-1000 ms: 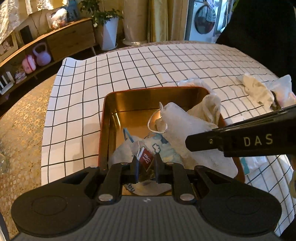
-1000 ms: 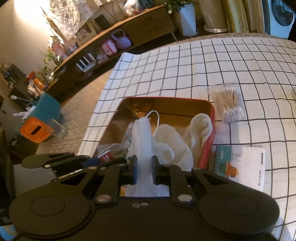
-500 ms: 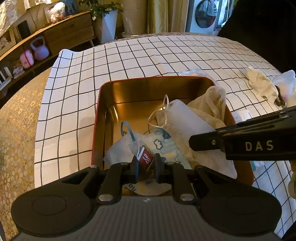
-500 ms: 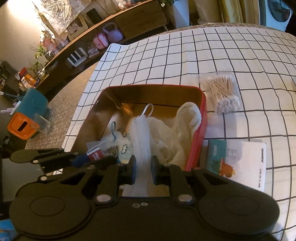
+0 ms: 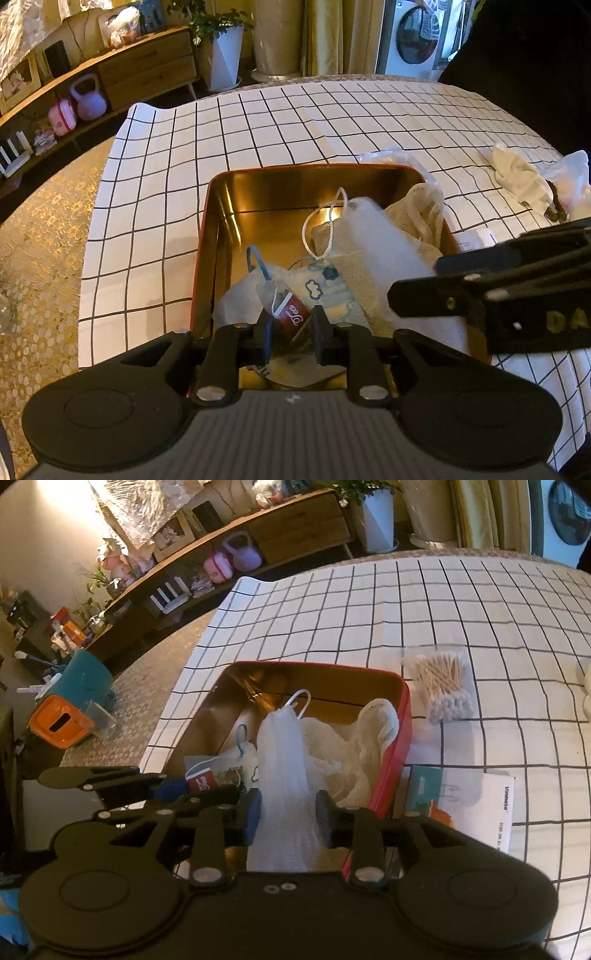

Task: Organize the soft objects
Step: 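Open the left tool over the tin while the right tool releases the white strip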

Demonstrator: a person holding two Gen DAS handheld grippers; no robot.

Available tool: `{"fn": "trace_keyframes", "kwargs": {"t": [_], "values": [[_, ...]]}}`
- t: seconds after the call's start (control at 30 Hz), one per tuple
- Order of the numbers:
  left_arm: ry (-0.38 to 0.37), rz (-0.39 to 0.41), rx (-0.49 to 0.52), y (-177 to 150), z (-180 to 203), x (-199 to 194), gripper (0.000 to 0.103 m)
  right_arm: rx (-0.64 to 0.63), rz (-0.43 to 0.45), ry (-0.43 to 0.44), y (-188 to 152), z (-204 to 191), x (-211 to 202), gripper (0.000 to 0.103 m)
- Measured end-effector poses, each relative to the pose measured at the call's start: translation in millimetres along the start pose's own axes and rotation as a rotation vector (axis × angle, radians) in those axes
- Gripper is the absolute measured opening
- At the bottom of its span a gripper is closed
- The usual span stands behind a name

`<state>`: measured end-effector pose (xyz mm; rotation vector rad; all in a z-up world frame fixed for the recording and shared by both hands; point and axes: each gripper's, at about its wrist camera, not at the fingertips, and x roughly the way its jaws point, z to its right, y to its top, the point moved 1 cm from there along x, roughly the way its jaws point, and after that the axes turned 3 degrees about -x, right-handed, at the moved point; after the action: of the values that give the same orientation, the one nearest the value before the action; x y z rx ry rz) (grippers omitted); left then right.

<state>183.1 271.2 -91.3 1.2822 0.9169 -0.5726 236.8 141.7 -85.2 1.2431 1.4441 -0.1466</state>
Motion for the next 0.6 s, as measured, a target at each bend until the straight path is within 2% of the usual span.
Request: {"fn": "trace_keyframes", "kwargs": {"t": [0.07,0.1,0.17,0.33,0.6], "values": [[0.004,0.012,0.003,0.1,1.3,-4.0,0.037,-0.014,0.017,-0.004,-0.3,-2.0,-5.1,0.067],[0.009,0.019,0.006,0.2,2.2,-6.3,0.051,-0.026,0.025,-0.001,-0.6,-3.6,-7.7,0.067],[0.02,0.047,0.008,0.2,3.5,-13.2,0.068,-0.036,0.034,0.004,-0.8,-6.3,-13.3,0.067],[0.014,0.064,-0.008,3.0,5.6,-30.2,0.069,-0.047,0.062,0.03,0.7,-8.7,-33.2,0.069],[-0.015,0.124,0.011,6.6,23.9,-68.3,0.075,-0.099,0.123,0.058,-3.1,-7.3,-83.6,0.083]]}}
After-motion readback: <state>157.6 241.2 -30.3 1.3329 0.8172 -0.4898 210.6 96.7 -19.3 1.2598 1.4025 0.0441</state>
